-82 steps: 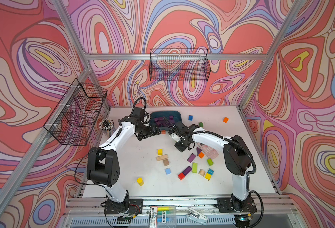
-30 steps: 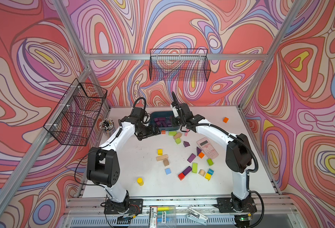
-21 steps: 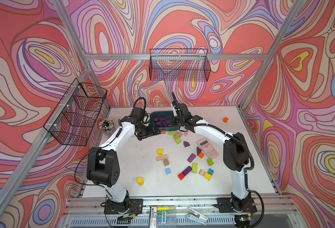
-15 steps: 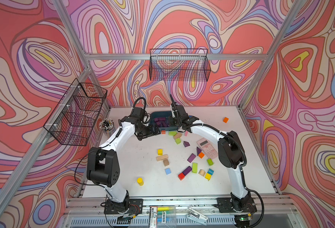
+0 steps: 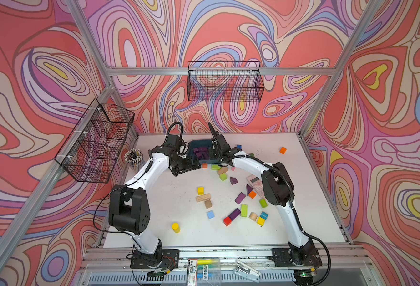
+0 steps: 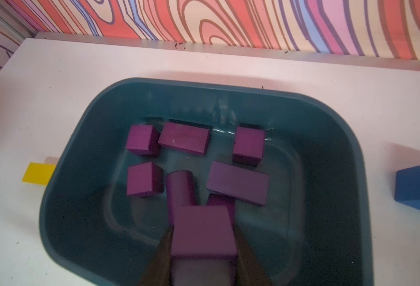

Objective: Pick purple bricks into the storage bin
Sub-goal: Place the building block in the storage box.

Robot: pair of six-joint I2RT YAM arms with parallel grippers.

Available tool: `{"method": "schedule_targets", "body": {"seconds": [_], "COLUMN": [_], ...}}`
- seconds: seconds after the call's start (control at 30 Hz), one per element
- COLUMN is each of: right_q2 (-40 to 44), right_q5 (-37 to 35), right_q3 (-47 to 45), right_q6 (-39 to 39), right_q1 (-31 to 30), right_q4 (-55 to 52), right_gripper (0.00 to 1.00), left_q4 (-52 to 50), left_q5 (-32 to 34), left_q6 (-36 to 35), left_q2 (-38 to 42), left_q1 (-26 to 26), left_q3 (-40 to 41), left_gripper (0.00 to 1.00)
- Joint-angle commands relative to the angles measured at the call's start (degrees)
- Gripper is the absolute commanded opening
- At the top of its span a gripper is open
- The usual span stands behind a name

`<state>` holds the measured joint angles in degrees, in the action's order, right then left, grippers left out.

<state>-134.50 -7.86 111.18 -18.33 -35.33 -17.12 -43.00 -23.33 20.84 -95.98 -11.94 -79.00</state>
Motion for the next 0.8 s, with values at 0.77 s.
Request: {"method": "schedule_targets", "body": {"seconds": [0.77], "right_q2": [-11.6], "right_q5": [-0.57], "right_q3": [12.88], "right_q6": [2.15], "right_q1": [0.03], "right_q4": [-4.31], "right_gripper": [0.25], "left_q4": [0.3], "left_q5": [0.62], "left_q6": [-0.1], "left_q2": [2.29], "left_q1": [0.34], "left_q3": [0.48], "left_gripper": [1.0]}}
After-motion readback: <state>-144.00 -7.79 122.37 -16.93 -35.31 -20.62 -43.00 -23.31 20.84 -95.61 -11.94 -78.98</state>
